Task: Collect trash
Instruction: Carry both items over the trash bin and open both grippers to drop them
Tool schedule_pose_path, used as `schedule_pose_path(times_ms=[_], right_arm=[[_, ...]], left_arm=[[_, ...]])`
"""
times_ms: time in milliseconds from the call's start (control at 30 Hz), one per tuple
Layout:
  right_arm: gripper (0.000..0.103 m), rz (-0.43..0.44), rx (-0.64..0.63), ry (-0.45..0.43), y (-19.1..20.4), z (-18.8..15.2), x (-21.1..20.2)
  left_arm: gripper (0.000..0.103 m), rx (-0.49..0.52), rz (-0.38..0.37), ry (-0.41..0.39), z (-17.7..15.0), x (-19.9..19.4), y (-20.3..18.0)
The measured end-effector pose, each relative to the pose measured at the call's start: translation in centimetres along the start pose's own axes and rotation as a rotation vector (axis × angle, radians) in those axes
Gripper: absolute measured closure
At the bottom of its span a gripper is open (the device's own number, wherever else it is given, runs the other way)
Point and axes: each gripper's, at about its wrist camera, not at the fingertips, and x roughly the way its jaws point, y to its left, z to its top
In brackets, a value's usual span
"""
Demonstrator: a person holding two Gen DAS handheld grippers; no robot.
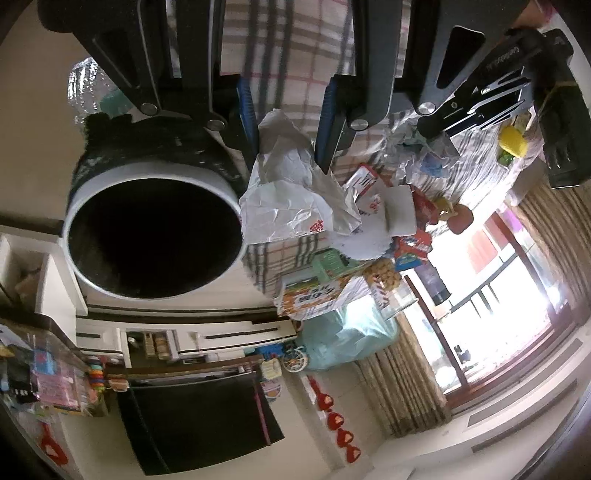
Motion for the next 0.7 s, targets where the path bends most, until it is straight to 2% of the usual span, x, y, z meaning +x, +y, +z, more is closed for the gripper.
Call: schedule_pose_path(times_ms=[400,700], right_arm=[[0.073,-0.047,0.048,-0.034,-3.7,1.1,-1.5],[0.073,-0.064,0.082,-0.047,-5.7,2.0,-1.7]], left_arm=[[0.081,0.065,-0.039,0.013,2.5,4.1,-2.3],[0.081,0.075,-0.056,0.018,3.7,6.3,-3.9]])
